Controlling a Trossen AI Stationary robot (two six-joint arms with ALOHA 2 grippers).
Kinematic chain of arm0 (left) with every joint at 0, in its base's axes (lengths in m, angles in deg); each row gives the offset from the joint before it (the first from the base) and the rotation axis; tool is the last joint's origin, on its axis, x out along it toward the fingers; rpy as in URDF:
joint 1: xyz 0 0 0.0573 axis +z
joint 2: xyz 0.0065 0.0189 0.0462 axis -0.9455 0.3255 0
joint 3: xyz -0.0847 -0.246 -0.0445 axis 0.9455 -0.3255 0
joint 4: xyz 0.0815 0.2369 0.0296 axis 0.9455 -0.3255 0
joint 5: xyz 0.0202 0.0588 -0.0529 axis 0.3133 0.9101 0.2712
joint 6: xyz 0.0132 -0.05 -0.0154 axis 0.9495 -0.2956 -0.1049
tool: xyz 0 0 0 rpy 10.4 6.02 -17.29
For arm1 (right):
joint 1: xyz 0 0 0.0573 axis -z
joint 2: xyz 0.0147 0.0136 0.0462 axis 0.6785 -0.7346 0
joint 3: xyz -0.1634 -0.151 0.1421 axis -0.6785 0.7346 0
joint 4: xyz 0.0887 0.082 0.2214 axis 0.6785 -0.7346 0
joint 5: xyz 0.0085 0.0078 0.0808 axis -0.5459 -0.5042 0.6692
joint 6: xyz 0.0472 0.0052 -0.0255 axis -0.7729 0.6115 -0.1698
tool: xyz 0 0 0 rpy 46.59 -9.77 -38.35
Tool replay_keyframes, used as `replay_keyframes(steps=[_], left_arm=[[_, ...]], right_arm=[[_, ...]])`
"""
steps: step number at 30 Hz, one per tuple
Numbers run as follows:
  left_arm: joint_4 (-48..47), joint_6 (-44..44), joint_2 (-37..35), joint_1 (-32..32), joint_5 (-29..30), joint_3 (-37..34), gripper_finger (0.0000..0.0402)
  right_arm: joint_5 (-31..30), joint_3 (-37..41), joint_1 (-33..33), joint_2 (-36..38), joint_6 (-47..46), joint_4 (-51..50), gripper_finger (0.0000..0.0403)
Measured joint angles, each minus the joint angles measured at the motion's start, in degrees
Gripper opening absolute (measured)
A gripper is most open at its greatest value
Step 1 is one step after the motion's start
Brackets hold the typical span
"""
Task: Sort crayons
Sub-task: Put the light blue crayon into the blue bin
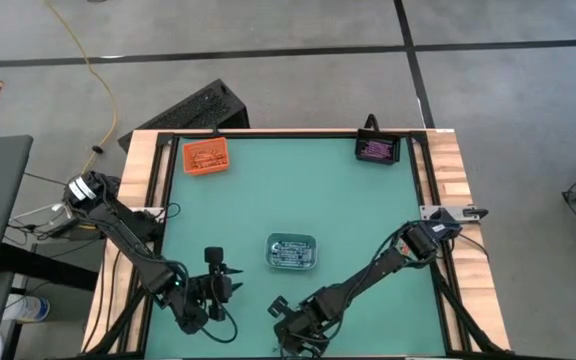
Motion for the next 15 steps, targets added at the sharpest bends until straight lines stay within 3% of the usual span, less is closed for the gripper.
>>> replay_keyframes(steps=[4, 15], left_arm=[[0.08, 0.56, 0.0, 0.0, 0.58, 0.0, 0.0142], [0.16, -0.9, 0.0, -0.02, 1.3, 0.0, 0.0142]], right_arm=[[-1.58, -2.66, -0.03, -0.37, -0.11, -4.12, 0.0004], [-14.88, -16.11, 0.81, 0.69, -2.26, -24.61, 0.0001]])
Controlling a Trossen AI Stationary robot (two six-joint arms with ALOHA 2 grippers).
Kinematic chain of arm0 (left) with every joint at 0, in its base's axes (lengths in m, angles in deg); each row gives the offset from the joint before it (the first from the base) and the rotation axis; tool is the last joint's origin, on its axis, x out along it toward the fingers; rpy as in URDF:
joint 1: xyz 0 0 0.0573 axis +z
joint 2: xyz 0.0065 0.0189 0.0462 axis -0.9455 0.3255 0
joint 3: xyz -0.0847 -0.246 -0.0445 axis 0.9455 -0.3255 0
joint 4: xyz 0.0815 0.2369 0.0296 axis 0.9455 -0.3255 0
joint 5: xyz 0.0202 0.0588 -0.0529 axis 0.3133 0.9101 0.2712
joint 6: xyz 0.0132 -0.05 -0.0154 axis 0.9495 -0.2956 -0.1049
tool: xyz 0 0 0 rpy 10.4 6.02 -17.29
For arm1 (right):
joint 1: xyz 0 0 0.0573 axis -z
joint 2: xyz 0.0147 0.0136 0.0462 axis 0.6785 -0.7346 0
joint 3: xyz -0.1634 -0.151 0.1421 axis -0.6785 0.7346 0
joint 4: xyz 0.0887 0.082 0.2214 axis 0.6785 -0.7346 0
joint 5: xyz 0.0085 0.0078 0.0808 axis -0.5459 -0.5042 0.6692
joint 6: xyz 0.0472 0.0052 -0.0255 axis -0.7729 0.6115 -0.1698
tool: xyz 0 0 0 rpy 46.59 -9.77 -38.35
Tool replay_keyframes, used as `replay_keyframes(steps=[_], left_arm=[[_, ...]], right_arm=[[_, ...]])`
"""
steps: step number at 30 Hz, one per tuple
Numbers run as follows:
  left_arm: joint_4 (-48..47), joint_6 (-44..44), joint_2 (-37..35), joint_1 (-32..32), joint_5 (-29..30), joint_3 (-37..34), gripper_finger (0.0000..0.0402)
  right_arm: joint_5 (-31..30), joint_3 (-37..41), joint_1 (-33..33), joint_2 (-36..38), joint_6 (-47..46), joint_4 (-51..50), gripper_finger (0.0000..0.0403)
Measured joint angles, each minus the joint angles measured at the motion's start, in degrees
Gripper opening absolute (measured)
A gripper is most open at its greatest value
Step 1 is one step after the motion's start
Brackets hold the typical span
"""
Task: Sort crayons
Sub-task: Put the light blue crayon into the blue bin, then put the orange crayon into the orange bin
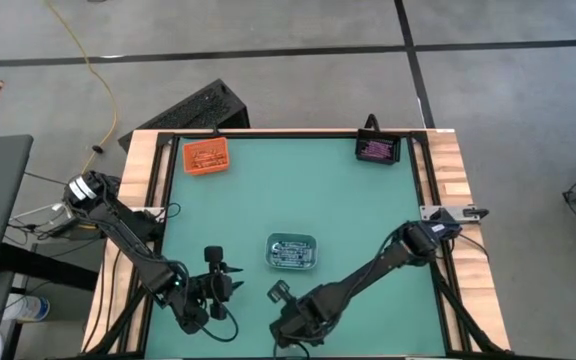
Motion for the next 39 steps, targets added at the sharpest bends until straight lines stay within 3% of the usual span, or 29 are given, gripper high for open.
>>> replay_keyframes(steps=[10, 15, 27, 30, 39], left_arm=[[0.07, -4.65, -0.02, -0.02, 4.61, 0.0, 0.0142], [0.65, -5.26, -0.02, -0.02, 6.1, 0.0, 0.0141], [0.92, -6.81, 1.18, -0.36, 6.2, 0.0, 0.0141], [1.05, -6.95, 3.19, -0.37, 5.9, 0.0, 0.0141], [4.11, -6.35, 9.17, -0.37, 5.34, 0.0, 0.0141]], right_arm=[[-14.95, -7.07, 5.1, 0.09, -19.26, -21.02, 0.0], [-13.73, -7.83, 9.24, 0.67, -27.91, -25.59, 0.0], [-5.98, -7.22, 17.21, 0.61, -35.79, -27.28, 0.0009], [-2.67, -7.22, 18.32, 0.61, -37.26, -27.4, 0.0023], [-2.81, -7.22, 18.38, 0.61, -41.31, -27.96, 0.0113]])
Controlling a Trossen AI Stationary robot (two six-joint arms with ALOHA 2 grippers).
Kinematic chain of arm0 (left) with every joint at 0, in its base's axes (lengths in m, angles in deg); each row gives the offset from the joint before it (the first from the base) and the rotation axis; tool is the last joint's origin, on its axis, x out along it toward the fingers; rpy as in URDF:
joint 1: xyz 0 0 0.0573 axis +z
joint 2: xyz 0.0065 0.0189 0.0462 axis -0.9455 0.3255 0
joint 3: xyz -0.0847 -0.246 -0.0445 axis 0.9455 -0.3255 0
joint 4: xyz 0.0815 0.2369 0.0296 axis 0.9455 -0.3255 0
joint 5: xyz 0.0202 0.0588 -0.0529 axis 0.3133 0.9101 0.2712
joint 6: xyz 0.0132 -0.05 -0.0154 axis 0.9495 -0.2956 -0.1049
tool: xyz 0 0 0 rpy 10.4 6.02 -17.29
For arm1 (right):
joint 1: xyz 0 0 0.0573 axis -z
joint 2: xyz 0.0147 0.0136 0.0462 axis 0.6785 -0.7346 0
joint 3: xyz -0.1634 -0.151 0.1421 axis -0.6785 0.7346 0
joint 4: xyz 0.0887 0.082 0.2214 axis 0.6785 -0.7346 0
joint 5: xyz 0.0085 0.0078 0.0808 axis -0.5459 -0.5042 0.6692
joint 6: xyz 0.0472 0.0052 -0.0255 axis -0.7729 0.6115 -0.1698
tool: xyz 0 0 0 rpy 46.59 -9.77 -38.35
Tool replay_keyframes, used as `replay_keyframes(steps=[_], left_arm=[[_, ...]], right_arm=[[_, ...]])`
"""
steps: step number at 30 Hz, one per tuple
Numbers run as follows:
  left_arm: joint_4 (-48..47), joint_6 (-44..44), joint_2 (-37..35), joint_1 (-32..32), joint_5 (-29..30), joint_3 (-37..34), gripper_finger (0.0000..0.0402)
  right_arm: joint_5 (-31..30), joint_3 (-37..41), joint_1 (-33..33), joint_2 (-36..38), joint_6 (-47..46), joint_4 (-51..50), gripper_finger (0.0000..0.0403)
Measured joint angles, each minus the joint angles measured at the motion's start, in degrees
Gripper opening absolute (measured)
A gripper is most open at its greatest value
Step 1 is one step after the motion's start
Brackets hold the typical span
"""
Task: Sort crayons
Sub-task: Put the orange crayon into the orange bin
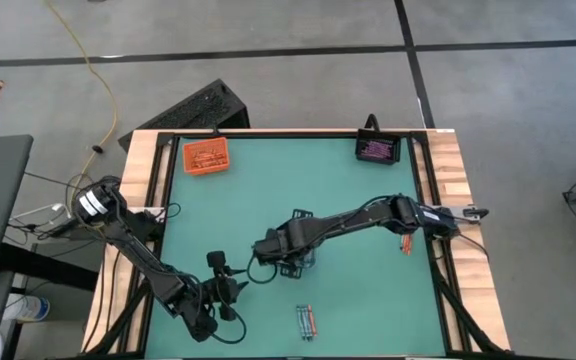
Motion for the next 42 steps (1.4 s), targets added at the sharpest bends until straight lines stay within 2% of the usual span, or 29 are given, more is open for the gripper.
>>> replay_keyframes(steps=[4, 7, 13, 18, 22, 25, 30, 42], left_arm=[[0.35, 0.49, 0.14, -0.02, 0.39, 0.0, 0.0142], [0.43, 1.79, 0.14, -0.4, 1.9, 0.0, 0.0141], [0.65, 1.97, 0.14, -0.48, 3.19, 0.0, 0.0141], [2.57, 2.77, 0.14, -0.25, 4.06, 0.0, 0.0142], [6.4, 6.33, 0.14, 0.34, 4.02, 0.0, 0.0142], [9.26, 8.44, 0.14, 0.79, 3.22, 0.0, 0.0141], [11.65, 9.94, 0.14, 1.18, 0.06, 0.0, 0.0141], [11.76, 10.85, 0.14, 1.18, -1.42, 0.0, 0.0141]], right_arm=[[-1.16, -1.27, -1.93, -0.04, -4.89, -3.27, 0.0151], [-2.83, -4.4, -5.61, -0.04, -12.03, -7.39, 0.0161], [-4.67, -7.75, -16.62, 0.05, -28.78, -6.19, 0.0149], [-4.67, -4.69, -23.62, -0.09, -46.88, -4.4, 0.0132], [-4.59, -0.98, -26.82, -0.11, -56.12, -1.72, 0.0128], [-4.57, 2.9, -27.08, 0.04, -59.71, 3.86, 0.0128], [-4.88, 7.29, -26.62, -0.02, -60.47, 12.33, 0.0127], [-4.57, 12.3, -26.48, -0.02, -62.92, 18.6, 0.0127]])
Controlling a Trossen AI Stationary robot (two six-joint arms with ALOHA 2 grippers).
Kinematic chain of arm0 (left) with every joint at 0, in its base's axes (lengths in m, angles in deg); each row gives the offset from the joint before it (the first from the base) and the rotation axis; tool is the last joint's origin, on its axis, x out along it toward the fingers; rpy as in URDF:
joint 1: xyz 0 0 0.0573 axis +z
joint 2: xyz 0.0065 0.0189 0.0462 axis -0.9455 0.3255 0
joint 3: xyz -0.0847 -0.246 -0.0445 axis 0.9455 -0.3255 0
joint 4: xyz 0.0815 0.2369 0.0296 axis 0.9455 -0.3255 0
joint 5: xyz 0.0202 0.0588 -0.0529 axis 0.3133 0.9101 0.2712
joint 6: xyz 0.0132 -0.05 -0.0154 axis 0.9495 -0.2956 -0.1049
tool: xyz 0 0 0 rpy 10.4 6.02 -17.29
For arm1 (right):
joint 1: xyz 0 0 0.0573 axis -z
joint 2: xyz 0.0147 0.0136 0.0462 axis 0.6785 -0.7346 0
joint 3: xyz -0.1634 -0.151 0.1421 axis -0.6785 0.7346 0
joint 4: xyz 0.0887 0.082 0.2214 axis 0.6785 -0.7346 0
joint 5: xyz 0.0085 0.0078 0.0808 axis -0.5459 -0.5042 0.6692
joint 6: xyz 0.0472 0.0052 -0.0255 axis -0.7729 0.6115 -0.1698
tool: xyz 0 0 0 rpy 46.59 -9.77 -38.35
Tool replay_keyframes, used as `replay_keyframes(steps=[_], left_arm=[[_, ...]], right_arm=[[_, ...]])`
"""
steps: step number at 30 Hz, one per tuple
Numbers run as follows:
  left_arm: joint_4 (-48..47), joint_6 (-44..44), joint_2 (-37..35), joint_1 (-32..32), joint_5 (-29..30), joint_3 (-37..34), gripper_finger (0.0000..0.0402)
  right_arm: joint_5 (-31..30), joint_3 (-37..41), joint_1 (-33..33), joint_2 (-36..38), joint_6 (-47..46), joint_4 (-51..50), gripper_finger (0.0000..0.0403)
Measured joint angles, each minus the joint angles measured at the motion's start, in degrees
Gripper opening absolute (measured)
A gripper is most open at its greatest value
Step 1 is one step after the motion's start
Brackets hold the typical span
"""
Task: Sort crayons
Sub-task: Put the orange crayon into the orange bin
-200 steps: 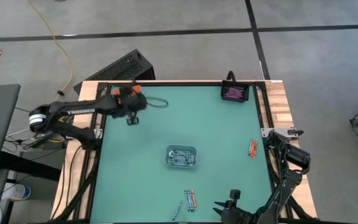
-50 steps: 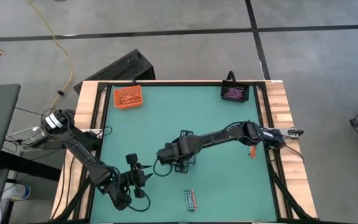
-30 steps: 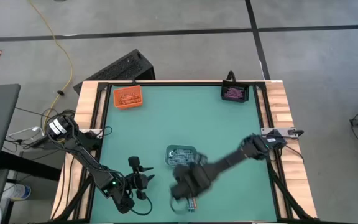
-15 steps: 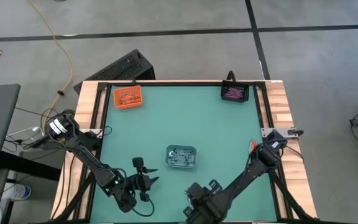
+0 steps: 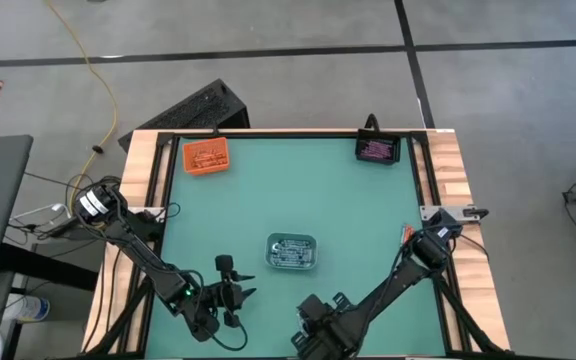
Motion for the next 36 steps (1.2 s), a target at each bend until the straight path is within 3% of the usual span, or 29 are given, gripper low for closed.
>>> replay_keyframes(steps=[13, 22, 27, 33, 36], left_arm=[[-0.08, 0.16, 0.0, 0.0, -0.86, 0.0, 0.0141], [-0.07, 0.19, 0.0, 0.0, -0.94, 0.0, 0.0142], [-0.16, 0.55, 0.0, 0.02, -1.0, 0.0, 0.0141], [0.04, 1.02, 0.0, 0.1, -0.93, 0.0, 0.0142], [0.06, 1.02, 0.0, 0.09, -0.93, 0.0, 0.0142]], right_arm=[[1.75, 2.56, 0.53, -0.23, -0.11, 1.32, 0.0127], [5.46, 0.71, 1.12, -5.1, 1.28, 1.34, 0.0125], [2.97, -1.83, 0.2, -5.48, 0.07, -4.6, 0.0094], [3.08, -2.6, -0.01, -5.68, 3.05, -10.67, 0.0013], [3.11, -2.6, -0.01, -5.68, 4.05, -12.09, 0.0006]])
